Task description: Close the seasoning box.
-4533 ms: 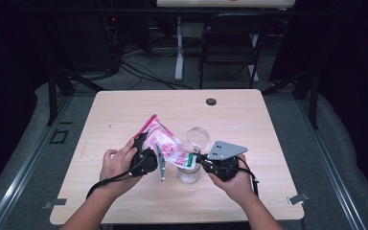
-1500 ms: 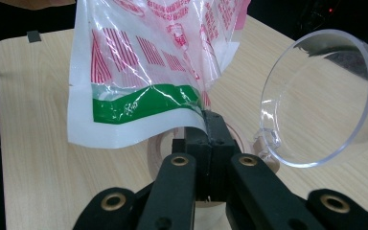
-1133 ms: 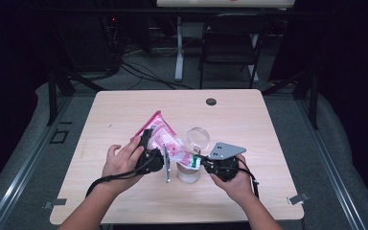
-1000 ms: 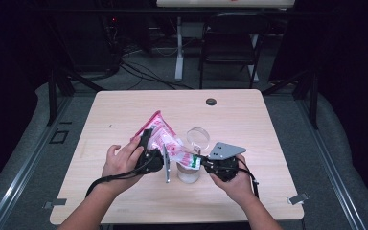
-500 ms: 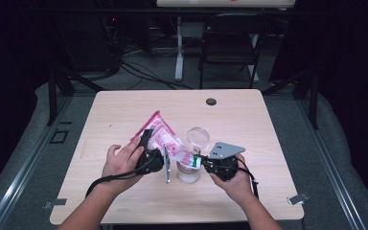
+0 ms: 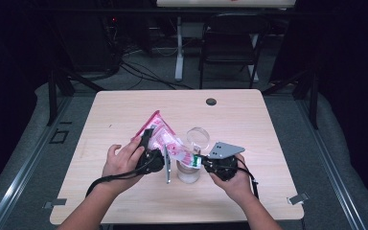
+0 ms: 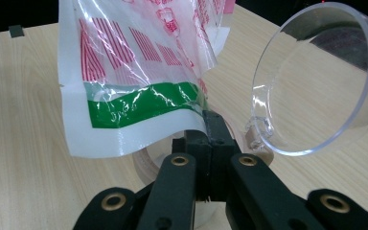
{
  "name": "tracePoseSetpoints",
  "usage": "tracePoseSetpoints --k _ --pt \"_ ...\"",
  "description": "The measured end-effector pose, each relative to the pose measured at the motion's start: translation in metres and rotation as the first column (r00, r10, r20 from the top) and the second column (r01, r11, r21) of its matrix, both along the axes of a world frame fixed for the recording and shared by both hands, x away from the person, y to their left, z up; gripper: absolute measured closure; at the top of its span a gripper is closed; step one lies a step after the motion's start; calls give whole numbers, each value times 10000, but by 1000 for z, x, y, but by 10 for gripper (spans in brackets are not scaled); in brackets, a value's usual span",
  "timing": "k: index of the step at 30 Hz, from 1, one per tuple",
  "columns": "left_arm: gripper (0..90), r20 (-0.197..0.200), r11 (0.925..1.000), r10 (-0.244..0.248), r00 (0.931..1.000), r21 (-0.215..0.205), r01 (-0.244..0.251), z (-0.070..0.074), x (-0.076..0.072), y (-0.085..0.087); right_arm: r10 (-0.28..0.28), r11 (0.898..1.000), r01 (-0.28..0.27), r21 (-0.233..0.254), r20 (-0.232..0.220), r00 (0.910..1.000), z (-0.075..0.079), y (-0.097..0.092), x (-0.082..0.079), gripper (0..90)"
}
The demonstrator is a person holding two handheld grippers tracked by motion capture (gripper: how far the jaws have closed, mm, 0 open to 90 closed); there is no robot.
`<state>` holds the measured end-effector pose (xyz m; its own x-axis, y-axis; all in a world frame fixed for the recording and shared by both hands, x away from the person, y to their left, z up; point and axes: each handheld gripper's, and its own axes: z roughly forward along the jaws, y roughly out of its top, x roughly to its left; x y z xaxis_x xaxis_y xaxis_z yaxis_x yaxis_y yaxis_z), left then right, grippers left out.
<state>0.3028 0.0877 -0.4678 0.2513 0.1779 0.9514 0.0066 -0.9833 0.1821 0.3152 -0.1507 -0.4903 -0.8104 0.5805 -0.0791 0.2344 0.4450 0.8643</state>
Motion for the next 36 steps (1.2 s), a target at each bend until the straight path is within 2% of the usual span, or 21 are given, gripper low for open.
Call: tracePoseSetpoints --k 8,36 --pt "641 -75 10000 68 9999 -27 -69 1 -1 -1 -9 10000 9 10 -47 10000 -1 -1 1 900" --pt "646 86 10000 -93 9999 17 92 3 -2 -2 -47 10000 47 0 -79 10000 -2 -1 1 900"
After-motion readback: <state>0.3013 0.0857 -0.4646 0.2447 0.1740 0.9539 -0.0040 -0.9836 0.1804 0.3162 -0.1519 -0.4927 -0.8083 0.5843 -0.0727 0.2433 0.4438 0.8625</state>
